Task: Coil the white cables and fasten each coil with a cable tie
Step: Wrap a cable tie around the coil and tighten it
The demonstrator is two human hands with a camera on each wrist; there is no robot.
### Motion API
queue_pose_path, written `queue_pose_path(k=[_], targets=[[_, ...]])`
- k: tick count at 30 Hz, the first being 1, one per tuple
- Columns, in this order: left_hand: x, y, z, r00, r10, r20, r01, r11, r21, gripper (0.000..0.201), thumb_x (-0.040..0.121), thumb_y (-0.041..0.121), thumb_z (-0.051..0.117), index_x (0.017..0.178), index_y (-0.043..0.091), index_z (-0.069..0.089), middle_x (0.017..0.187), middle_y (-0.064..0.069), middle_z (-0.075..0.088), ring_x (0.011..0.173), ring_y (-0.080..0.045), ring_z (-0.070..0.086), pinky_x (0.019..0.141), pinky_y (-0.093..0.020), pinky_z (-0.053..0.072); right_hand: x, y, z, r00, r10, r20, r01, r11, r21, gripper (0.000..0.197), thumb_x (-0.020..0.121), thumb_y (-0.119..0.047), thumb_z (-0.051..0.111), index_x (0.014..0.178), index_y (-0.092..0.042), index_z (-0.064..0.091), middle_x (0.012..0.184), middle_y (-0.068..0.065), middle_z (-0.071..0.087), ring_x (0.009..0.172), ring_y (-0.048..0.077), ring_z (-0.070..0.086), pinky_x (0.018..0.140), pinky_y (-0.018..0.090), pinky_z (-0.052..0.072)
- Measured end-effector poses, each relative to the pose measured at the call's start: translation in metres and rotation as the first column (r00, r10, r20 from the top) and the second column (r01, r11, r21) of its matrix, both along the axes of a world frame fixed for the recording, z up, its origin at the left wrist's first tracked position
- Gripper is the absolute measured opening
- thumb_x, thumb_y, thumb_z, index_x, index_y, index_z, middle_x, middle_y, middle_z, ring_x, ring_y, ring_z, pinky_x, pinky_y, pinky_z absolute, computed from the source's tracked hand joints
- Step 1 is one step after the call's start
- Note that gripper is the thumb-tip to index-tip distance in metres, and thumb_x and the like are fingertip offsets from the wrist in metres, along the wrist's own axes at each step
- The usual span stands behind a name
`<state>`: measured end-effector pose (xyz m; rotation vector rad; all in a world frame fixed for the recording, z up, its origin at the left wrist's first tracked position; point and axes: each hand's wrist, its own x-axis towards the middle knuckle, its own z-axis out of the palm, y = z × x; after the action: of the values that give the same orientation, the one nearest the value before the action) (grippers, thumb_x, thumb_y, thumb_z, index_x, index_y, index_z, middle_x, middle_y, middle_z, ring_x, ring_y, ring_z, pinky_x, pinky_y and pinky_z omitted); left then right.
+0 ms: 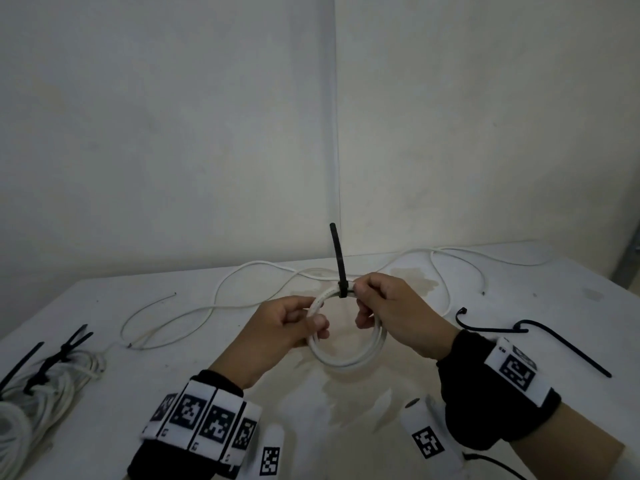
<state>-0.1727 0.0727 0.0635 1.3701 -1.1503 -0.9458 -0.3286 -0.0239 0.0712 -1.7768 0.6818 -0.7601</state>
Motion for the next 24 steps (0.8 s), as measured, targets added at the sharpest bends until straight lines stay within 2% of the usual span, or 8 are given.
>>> queue_pose_path(k=[6,10,13,16,18,19,21,24], targets=[[0.013,0.001,0.006,0.992,0.120,-0.050,-0.123,0.989,-0.085,0.017,0.086,0.002,0.057,0.094,0.015,0.064,0.066,0.002,0.071,0.061,-0.007,0.067,0.061,-0.017,0.055,0.008,0.004,-0.003,0.997,0.073,0.025,-0.073,0.997,-0.003,0.018,0.098,-0.007,0.038,0.096,-0.007,0.056,0.066,0.002,0.054,0.052,0.003,0.058,0.057,0.015,0.049],[0.019,0.008,0.002,0.981,0.192,0.005,-0.190,0.977,-0.098,0.016,0.089,0.011,0.056,0.099,0.020,0.064,0.076,0.001,0.071,0.068,-0.006,0.069,0.068,-0.022,0.058,0.025,0.009,-0.005,0.998,0.000,0.070,0.002,1.000,-0.023,0.026,0.096,-0.004,0.040,0.080,-0.015,0.057,0.066,0.004,0.052,0.049,0.002,0.056,0.056,0.016,0.051],[0.029,0.019,-0.003,0.964,0.237,0.118,-0.224,0.968,-0.112,0.021,0.090,0.012,0.055,0.092,0.032,0.063,0.084,-0.001,0.069,0.069,-0.003,0.068,0.069,-0.024,0.057,0.041,0.017,-0.011,0.998,0.008,0.056,-0.007,1.000,-0.024,0.022,0.096,-0.006,0.041,0.088,-0.015,0.059,0.067,0.004,0.053,0.051,0.004,0.057,0.060,0.019,0.052],[0.041,0.032,-0.006,0.940,0.311,0.139,-0.297,0.948,-0.112,0.021,0.088,0.010,0.058,0.094,0.030,0.063,0.081,-0.001,0.070,0.065,-0.005,0.067,0.071,-0.031,0.057,0.056,0.029,-0.016,0.998,0.057,0.016,-0.057,0.998,-0.036,0.025,0.098,-0.010,0.040,0.112,-0.017,0.060,0.080,0.003,0.059,0.066,0.011,0.062,0.071,0.023,0.054],[0.050,0.043,-0.008,0.926,0.349,0.141,-0.337,0.936,-0.106,0.020,0.088,0.010,0.059,0.093,0.030,0.061,0.081,-0.001,0.070,0.064,-0.006,0.067,0.072,-0.033,0.057,0.067,0.040,-0.018,0.992,0.123,-0.023,-0.124,0.991,-0.043,0.034,0.099,-0.013,0.038,0.127,-0.030,0.048,0.102,0.001,0.062,0.088,0.014,0.064,0.087,0.025,0.050],[0.055,0.049,-0.009,0.919,0.365,0.151,-0.351,0.930,-0.110,0.020,0.088,0.010,0.059,0.090,0.030,0.061,0.081,-0.001,0.070,0.065,-0.006,0.067,0.071,-0.033,0.057,0.073,0.046,-0.018,0.986,0.160,-0.042,-0.162,0.986,-0.048,0.038,0.099,-0.013,0.037,0.131,-0.033,0.042,0.109,-0.003,0.061,0.098,0.011,0.061,0.093,0.023,0.046],[0.064,0.061,-0.010,0.907,0.388,0.167,-0.373,0.921,-0.113,0.021,0.089,0.010,0.057,0.088,0.030,0.063,0.082,0.000,0.070,0.069,-0.008,0.068,0.071,-0.032,0.058,0.083,0.059,-0.018,0.974,0.213,-0.074,-0.215,0.976,-0.020,0.042,0.099,-0.015,0.036,0.139,-0.027,0.035,0.107,-0.020,0.054,0.100,-0.007,0.051,0.089,0.007,0.037],[0.075,0.079,-0.015,0.893,0.414,0.175,-0.405,0.910,-0.088,0.016,0.090,0.012,0.056,0.092,0.025,0.065,0.087,0.002,0.068,0.077,-0.014,0.070,0.074,-0.034,0.059,0.097,0.075,-0.018,0.961,0.266,-0.077,-0.266,0.964,0.006,0.040,0.099,-0.017,0.037,0.138,-0.023,0.039,0.133,-0.015,0.047,0.121,-0.006,0.040,0.092,0.003,0.027]])
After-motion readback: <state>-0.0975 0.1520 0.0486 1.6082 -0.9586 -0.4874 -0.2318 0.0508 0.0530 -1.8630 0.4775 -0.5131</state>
